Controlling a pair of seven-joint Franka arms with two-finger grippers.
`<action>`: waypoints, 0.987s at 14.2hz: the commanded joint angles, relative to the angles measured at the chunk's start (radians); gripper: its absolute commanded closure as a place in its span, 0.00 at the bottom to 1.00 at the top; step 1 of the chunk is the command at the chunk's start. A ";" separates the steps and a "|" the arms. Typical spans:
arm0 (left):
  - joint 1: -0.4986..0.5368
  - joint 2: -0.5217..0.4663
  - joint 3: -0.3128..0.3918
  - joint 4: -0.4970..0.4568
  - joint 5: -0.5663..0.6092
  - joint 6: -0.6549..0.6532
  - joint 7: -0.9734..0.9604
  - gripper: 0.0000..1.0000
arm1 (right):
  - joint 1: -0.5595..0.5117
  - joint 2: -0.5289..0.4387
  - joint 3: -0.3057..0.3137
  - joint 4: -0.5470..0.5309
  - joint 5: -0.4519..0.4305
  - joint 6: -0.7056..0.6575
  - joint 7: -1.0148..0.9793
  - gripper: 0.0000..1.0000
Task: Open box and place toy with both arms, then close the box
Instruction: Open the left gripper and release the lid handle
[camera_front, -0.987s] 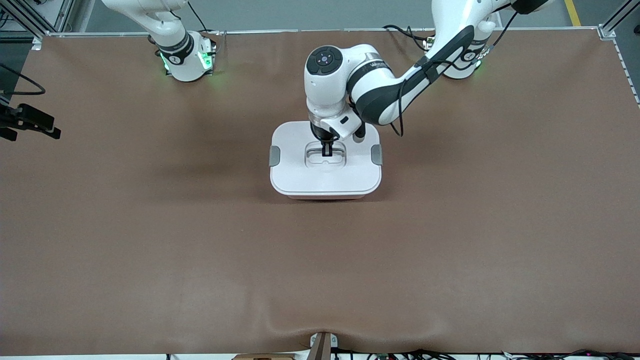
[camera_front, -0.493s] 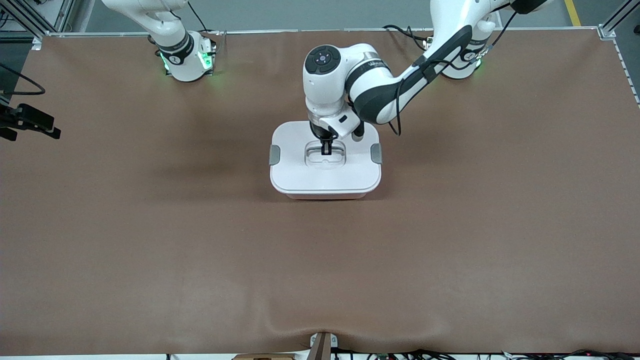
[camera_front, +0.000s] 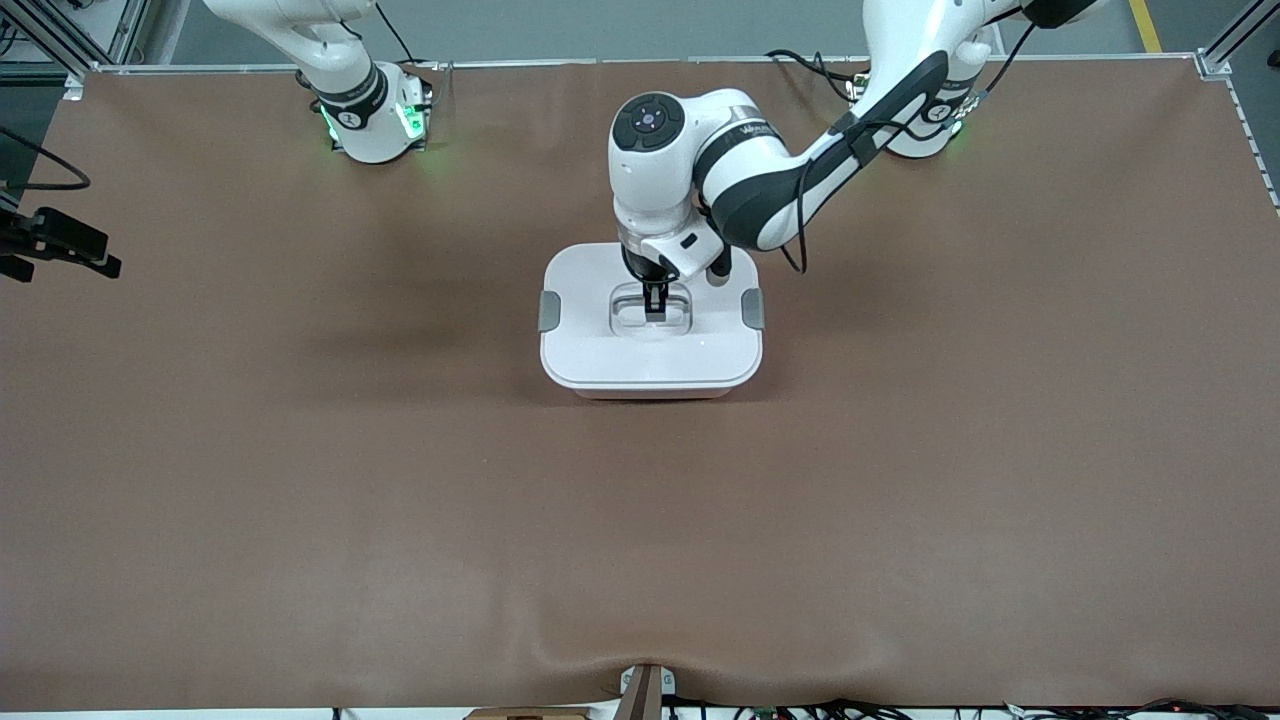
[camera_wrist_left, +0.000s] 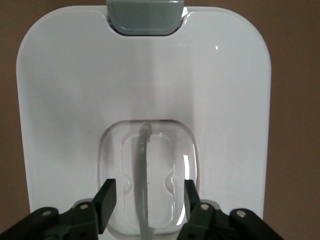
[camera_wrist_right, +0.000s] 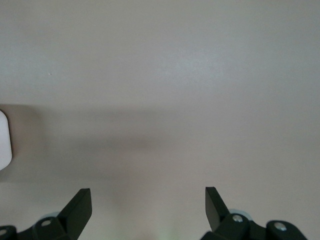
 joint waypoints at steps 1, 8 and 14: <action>0.043 -0.038 -0.013 0.069 0.009 -0.098 0.084 0.00 | -0.017 -0.015 0.012 -0.002 -0.008 -0.002 -0.009 0.00; 0.256 -0.160 -0.020 0.176 -0.207 -0.272 0.757 0.00 | -0.009 -0.017 0.015 0.001 0.005 -0.010 0.047 0.00; 0.416 -0.265 -0.015 0.175 -0.201 -0.487 1.341 0.00 | -0.006 -0.017 0.018 0.001 0.003 -0.004 0.047 0.00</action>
